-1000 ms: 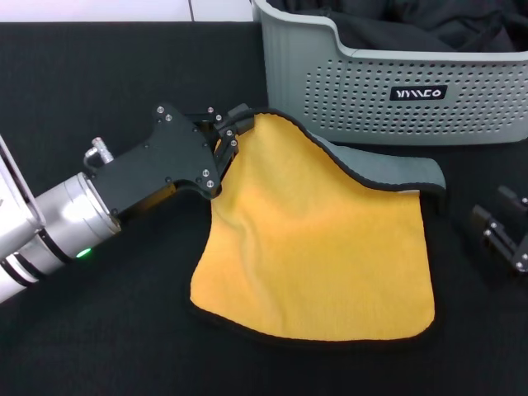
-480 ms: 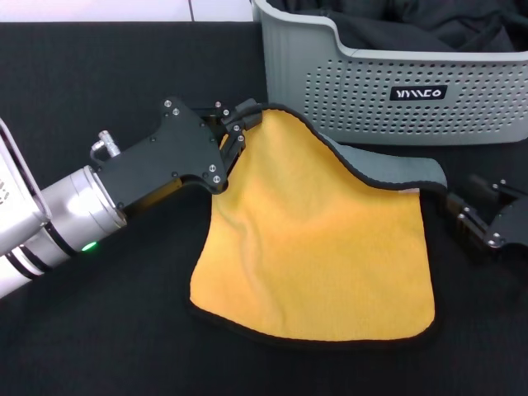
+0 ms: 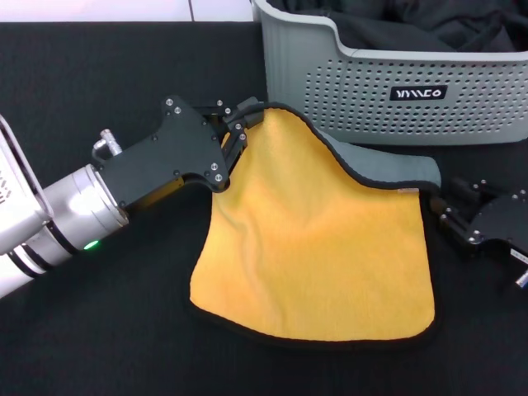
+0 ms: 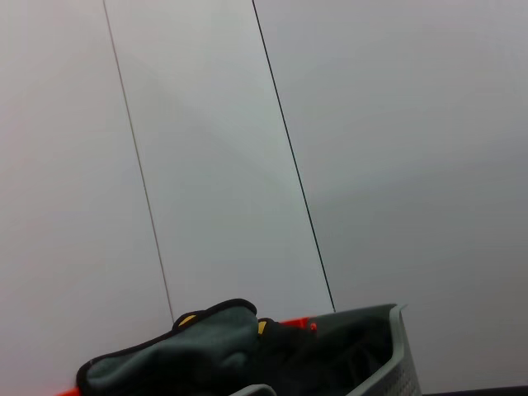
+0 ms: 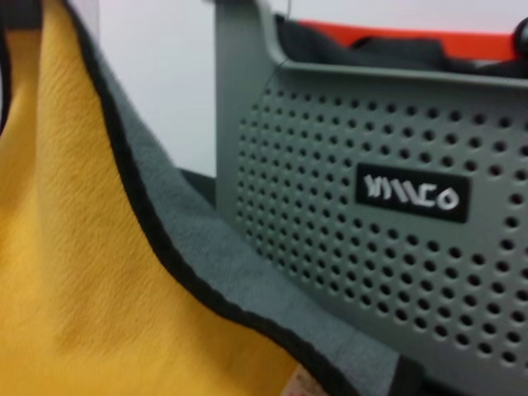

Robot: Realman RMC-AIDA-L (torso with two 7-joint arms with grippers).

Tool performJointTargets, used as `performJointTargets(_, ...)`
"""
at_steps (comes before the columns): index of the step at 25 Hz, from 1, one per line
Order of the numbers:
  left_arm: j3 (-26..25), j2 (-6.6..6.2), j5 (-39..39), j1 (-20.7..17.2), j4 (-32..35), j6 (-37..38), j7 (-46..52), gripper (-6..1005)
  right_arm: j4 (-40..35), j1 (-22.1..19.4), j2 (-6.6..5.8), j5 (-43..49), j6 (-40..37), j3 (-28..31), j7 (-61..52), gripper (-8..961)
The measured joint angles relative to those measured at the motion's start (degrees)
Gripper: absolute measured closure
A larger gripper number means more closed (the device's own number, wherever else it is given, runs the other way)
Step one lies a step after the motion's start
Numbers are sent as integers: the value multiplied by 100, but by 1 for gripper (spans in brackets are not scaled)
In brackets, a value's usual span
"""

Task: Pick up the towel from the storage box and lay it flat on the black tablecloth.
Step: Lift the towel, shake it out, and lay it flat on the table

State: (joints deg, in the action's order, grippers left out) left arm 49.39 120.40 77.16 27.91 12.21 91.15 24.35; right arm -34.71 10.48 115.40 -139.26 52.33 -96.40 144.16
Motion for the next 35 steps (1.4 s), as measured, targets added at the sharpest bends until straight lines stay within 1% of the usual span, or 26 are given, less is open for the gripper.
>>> performJointTargets(6,0,0,1,8,0,20,-1,929,0,162,5,2,-215,-201,-3,600)
performJointTargets(11,0,0,1,-3,-28,29,-1,925,0,207,9,4,-213,-282,-3,601)
performJointTargets(23,0,3,3,-16,-70,44,0,915,-2,195,8,5,-128,-326,55,719)
performJointTargets(28,0,-1,1,-57,-70,28,0,911,-3,32,-13,-20,459,-299,-38,764)
performJointTargets(29,0,-5,1,-64,-73,22,0,910,-4,-6,-23,-43,594,-262,-88,840)
performJointTargets(30,0,-7,0,-68,-77,19,2,909,17,-59,-41,-44,905,-167,-260,916)
performJointTargets(31,0,-7,0,-68,-77,19,2,908,17,-59,-41,-44,905,-167,-260,918)
performJointTargets(34,1,-25,21,-81,-136,123,60,906,153,-137,-69,-24,1548,62,-475,923)
performJointTargets(35,3,-28,35,-93,-140,204,78,905,210,-180,-81,-9,1866,178,-555,925)
